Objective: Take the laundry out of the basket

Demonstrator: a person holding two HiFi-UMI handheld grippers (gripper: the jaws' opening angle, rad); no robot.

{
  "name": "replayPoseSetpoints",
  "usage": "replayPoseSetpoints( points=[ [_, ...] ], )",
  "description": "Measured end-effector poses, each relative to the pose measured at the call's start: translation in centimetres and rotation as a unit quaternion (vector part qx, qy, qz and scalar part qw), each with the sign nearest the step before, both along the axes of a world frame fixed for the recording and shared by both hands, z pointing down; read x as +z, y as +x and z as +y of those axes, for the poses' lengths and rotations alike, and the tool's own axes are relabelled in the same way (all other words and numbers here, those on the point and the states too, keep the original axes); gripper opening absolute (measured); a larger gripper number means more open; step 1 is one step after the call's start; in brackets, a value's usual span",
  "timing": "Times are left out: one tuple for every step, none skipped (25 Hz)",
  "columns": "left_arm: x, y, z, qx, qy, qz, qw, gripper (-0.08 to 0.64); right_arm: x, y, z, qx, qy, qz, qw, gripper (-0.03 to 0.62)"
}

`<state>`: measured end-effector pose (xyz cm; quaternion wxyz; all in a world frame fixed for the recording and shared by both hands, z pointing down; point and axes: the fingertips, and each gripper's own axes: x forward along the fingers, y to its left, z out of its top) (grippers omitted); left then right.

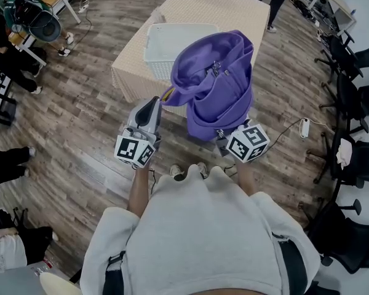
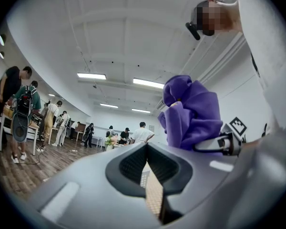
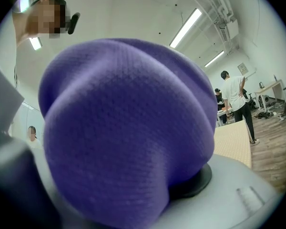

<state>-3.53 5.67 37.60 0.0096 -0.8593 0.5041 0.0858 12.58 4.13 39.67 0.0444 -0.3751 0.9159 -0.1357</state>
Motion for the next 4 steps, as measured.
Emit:
replayPoseSetpoints(
  points=[
    [-0.05,0.17,-0.01,0.001,0.001,-0.001,1.0,0.009,-0.06,0.08,-0.01,0.0,0.001,0.0,1.0,0.334],
    [-0.13,0.37,-0.03,0.003,0.002,-0.002,1.0,0.009,-0.15,0.18,-0.03,0.0,0.003,0.002,1.0,0.334],
    [-0.23,0.57,-0.04,0.004,0.003,-0.003,1.0,0.009,-0.24,0.29,-0.04,0.0,0.004,0.003,1.0,0.334],
    [-0.35,0.78,-0.04,0.005,0.004,-0.004,1.0,0.009,-0.33,0.4,-0.05,0.0,0.006,0.006,1.0,0.334]
  ],
)
